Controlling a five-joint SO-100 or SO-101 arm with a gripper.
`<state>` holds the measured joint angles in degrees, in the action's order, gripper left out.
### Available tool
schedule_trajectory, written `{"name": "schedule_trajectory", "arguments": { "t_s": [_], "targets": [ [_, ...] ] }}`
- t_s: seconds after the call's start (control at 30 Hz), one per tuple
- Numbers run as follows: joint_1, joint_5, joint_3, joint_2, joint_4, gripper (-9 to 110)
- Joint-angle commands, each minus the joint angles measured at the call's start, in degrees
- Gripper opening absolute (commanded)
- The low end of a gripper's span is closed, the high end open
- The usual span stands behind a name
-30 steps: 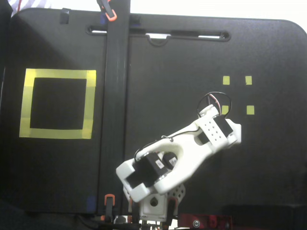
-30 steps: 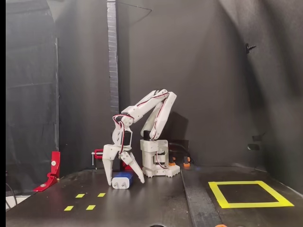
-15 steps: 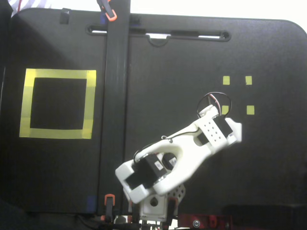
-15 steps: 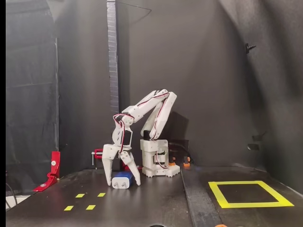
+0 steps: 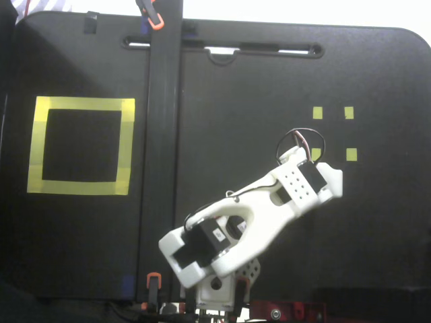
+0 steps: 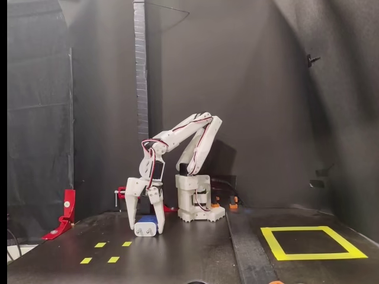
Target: Grasp the block and place it in the designated area.
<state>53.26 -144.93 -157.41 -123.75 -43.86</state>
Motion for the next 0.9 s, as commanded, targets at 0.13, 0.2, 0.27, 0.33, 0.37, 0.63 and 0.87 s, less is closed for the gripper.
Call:
{"name": "schedule_trajectory", "arguments": {
  "t_s": [0.13,0.2,0.27,0.33,0.37,0.63,0.87],
  "targets": [
    [0.0,-0.2,-1.4,-0.7,0.4,25],
    [-0.1,-0.1,-1.6,-1.0,0.3,23],
    [-0.1,-0.1,-1.7,-1.2,0.2,23],
    [-0.1,-0.1,-1.7,-1.3,0.0,23],
    [-0.1,-0.1,-1.7,-1.3,0.0,23],
    [-0.4,0.0,-1.1,-2.1,-1.5,23],
    [-1.1,0.8,2.7,-2.1,-7.1,23]
  ]
}}
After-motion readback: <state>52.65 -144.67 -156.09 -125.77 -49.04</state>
